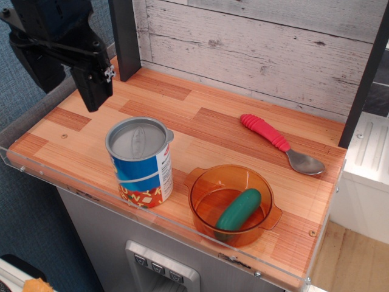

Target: Move the spoon to the left of the can.

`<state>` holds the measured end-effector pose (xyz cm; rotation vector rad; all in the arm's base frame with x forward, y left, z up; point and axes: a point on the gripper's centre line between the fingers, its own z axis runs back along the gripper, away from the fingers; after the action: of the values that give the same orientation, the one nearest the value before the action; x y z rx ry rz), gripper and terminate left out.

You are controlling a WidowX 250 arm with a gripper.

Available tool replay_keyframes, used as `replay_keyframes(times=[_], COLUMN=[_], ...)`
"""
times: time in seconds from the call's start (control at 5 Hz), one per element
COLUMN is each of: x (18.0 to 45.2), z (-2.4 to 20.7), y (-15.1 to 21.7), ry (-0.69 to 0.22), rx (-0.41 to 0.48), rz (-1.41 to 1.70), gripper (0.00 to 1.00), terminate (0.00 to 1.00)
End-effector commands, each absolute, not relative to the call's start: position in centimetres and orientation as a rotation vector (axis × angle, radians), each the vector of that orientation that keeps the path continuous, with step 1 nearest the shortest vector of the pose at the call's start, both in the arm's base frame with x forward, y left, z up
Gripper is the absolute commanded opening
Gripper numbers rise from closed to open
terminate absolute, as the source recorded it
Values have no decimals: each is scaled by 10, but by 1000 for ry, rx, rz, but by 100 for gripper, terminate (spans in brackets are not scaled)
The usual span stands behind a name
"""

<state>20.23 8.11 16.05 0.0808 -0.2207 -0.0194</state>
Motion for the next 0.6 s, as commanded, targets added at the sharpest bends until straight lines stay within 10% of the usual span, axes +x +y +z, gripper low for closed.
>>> replay_keyframes(times=[0.0,0.4], x=[202,239], z=[160,161], y=[81,60], ry=[-221,-219], rx=[81,176], rz=[-19,-536], gripper=[100,100], terminate=[0,0])
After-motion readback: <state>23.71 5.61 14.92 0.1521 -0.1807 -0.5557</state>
